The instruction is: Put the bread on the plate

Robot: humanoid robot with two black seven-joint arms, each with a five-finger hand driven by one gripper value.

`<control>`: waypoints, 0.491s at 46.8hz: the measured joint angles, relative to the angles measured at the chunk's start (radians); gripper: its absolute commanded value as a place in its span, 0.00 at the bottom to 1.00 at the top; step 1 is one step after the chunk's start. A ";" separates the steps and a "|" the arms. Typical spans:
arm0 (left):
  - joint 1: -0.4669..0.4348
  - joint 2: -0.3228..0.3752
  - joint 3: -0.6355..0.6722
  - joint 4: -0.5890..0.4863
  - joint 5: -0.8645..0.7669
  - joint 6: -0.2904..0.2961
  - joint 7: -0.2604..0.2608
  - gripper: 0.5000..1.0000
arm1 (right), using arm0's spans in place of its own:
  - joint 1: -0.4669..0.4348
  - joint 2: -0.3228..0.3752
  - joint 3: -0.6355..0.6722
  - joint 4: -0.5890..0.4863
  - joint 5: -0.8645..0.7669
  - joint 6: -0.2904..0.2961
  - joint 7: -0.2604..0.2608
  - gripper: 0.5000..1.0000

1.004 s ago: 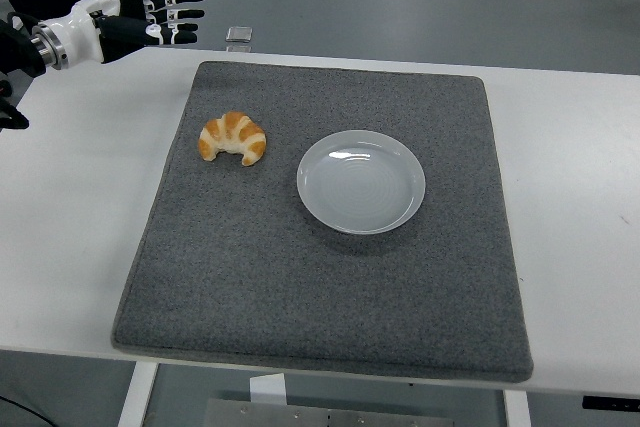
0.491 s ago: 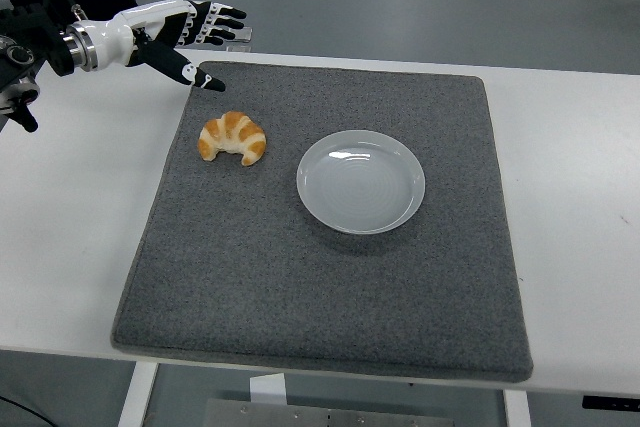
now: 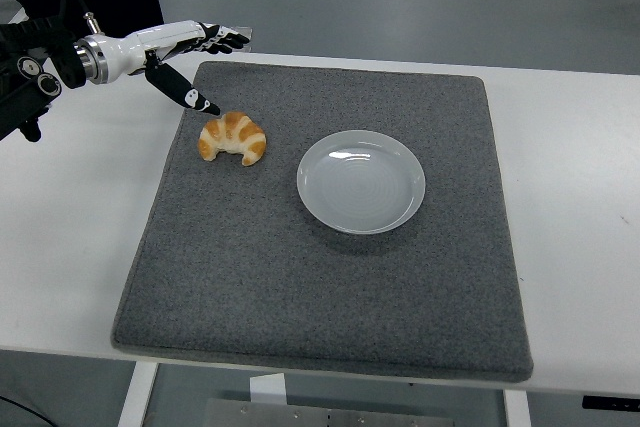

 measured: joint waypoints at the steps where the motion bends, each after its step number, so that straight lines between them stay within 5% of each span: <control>1: 0.002 0.001 0.002 -0.002 0.013 0.016 -0.007 1.00 | 0.000 0.000 0.000 0.000 0.000 0.000 0.000 0.91; 11: 0.014 0.006 0.085 -0.034 0.127 0.180 -0.052 1.00 | 0.000 0.000 0.000 0.000 0.000 0.000 0.000 0.90; 23: 0.013 0.004 0.099 -0.037 0.177 0.200 -0.053 1.00 | 0.000 0.000 0.000 0.000 0.000 0.000 0.000 0.90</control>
